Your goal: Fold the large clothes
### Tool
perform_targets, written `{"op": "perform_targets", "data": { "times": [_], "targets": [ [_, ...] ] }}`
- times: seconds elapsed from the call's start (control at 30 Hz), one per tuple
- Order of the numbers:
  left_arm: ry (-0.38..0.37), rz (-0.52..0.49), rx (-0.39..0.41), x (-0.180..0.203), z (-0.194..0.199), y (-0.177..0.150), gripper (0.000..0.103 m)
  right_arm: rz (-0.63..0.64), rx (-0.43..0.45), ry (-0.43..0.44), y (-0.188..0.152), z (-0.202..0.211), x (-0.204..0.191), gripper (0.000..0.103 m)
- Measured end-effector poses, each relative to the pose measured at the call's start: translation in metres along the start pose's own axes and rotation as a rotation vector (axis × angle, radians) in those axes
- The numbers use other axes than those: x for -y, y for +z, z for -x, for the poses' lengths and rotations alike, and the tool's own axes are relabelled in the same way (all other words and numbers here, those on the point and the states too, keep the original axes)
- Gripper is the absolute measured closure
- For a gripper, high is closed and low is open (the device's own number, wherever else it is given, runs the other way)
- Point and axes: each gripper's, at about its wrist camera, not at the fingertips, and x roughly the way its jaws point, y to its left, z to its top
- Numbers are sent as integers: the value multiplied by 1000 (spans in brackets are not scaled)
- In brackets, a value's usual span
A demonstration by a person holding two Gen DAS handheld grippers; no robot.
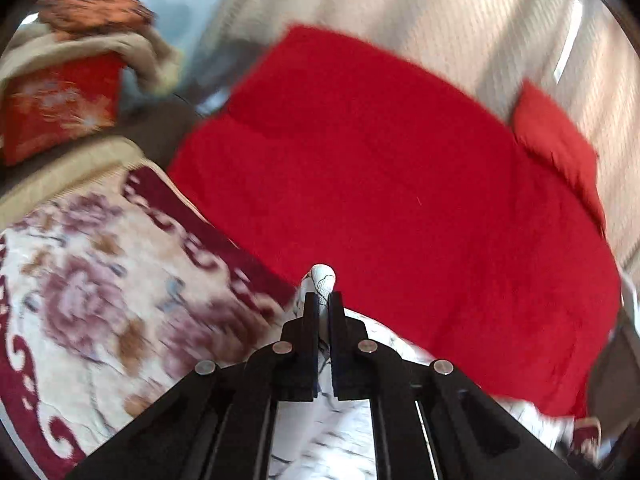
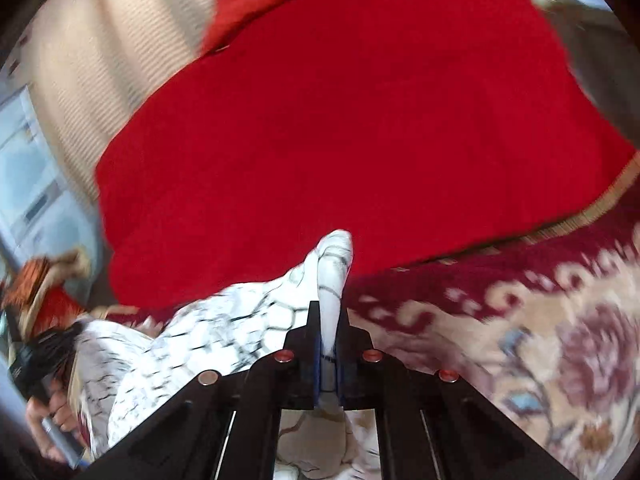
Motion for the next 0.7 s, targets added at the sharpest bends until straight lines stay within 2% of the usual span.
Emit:
{"op": "perform_targets", "data": {
  "times": [0.07,0.1,0.13,0.17,0.23,0.3,0.37,0.4,0.43,0.5,0.53,0.63,0.7],
  "targets": [
    [-11,44,-51,-16,-15,-2,97,-57,-29,-64,-12,-11,22,97],
    [5,50,-129,-22,-32,-7,97,-108,-72,-58,-20,-22,34,97],
    [48,52,-180,-26,-44,-11,97,-147,-108,-42,-23,-28,43,97],
    [100,57,-220,-29,-53,-17,97,-214,-172,-15,-29,-39,53,92],
    [112,60,-240,-27,-54,-21,94,-304,-209,33,-31,-44,64,92],
    [109,46,-208,-18,-42,-18,89,-334,-186,65,-22,-35,67,92],
    [115,-22,-125,0,-21,-18,71,-305,-126,85,-13,-19,65,90],
    [122,-64,-86,12,-11,-20,49,-272,-67,93,-8,-6,61,87],
    [121,-124,-44,28,2,-26,34,-252,-34,91,-8,1,53,87],
    [97,-206,-21,47,14,-38,32,-181,45,115,-4,22,40,87],
    [82,-247,-28,58,18,-45,32,-165,57,130,-3,25,36,87],
    [41,-347,-101,86,23,-81,27,-113,78,166,-5,39,20,87],
    [70,-396,-182,99,14,-109,27,-55,27,197,-10,41,5,87]
  ]
}}
